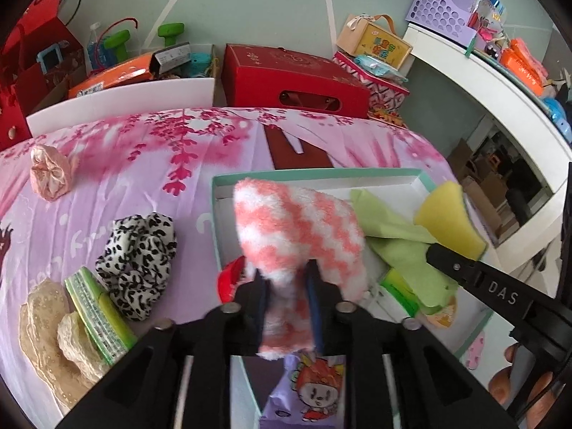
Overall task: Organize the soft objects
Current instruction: 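Lift and carry the striped sock and green cloth over the tray with both tools, then open both tools to drop the sock and green cloth into the tray, then move the left tool to the beige lace fabric while the right tool approaches the green tissue pack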
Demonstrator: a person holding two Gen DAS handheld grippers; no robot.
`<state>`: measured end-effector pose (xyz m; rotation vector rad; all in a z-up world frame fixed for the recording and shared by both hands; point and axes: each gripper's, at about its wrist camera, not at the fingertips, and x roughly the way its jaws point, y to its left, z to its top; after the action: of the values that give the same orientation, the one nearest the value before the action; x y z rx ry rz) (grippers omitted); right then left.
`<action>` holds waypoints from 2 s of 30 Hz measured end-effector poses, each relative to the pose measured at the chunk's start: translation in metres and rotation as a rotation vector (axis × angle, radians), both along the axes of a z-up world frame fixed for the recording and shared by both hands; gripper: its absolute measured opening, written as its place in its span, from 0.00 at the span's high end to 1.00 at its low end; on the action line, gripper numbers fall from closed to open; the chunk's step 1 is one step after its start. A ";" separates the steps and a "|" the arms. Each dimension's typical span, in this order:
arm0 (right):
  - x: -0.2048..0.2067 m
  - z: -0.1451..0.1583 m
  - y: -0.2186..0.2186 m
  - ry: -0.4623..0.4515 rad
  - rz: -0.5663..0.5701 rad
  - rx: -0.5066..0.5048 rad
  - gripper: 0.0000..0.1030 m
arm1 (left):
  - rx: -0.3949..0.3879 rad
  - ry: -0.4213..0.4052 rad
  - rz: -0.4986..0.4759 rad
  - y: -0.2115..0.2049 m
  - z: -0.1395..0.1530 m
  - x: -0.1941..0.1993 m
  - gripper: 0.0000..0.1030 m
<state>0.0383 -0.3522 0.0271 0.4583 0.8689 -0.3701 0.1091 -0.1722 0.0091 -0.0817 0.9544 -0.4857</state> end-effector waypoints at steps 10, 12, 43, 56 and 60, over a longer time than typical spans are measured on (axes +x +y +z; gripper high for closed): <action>-0.008 0.025 0.009 -0.015 0.022 -0.041 0.87 | 0.042 -0.058 -0.004 0.005 0.028 -0.012 0.44; -0.010 0.030 0.010 -0.020 0.025 -0.048 0.87 | 0.036 -0.067 0.011 0.011 0.033 -0.013 0.43; 0.001 0.017 0.027 0.057 0.100 -0.114 0.00 | 0.183 0.013 0.396 0.095 0.012 0.007 0.01; 0.000 0.016 0.025 0.074 0.085 -0.115 0.00 | 0.218 0.019 0.463 0.116 0.017 0.004 0.00; 0.001 0.018 0.032 0.071 0.104 -0.109 0.00 | 0.227 0.010 0.487 0.127 0.023 0.000 0.00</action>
<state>0.0397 -0.3204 0.0455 0.2996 0.9326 -0.3377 0.1095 -0.0448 0.0317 -0.1068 0.9548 0.0723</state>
